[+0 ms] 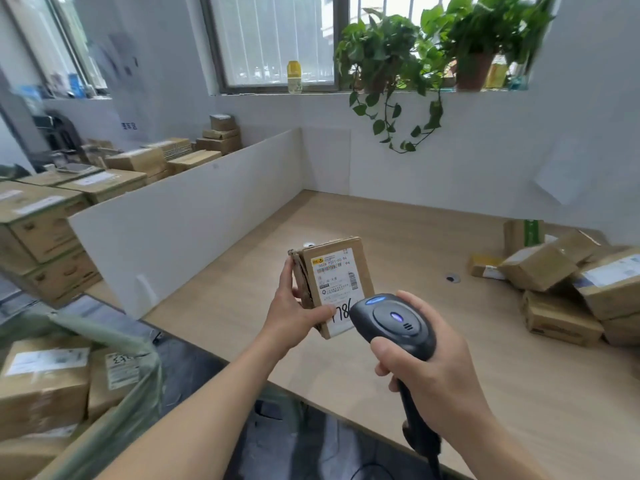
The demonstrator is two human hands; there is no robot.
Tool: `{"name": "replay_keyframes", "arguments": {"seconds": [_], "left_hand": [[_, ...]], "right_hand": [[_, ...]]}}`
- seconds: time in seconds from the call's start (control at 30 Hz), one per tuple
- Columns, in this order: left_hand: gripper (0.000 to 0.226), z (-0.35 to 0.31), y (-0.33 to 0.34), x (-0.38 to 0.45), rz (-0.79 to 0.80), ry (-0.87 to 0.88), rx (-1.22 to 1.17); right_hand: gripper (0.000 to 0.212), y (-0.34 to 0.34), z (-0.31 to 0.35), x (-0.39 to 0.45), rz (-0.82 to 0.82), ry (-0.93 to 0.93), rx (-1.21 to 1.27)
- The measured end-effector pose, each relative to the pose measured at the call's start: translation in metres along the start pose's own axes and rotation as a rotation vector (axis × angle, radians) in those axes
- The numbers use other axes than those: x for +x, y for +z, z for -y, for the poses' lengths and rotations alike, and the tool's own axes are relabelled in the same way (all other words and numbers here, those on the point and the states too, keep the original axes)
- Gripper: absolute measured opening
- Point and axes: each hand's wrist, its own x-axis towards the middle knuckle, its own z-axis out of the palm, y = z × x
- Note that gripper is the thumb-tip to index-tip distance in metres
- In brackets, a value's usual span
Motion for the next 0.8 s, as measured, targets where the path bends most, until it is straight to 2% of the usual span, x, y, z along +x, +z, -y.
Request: {"name": "replay_keyframes", "arguments": {"seconds": [0.2,0.47,0.63,0.8], "left_hand": [[0.123,0.019,-0.082,0.031,-0.019,0.003,0.017],[0.117,0.036,-0.173,0.043,-0.112,0.013,0.032],[0.117,0.044,-0.214,0.038,-0.21,-0.01,0.032],[0.117,0.046,-0.239,0.022,-0.308,-0.021,0.02]], "right_hand": [[0.068,0.081,-0.005,0.024,0.026,-0.038,0.001],[0.062,0.171,-0.004,0.049,0.124,-0.069,0.016],[0.066,0.207,-0.005,0.06,0.221,-0.076,0.012],[0.06,0.226,-0.005,0.069,0.338,-0.086,0.03]]}}
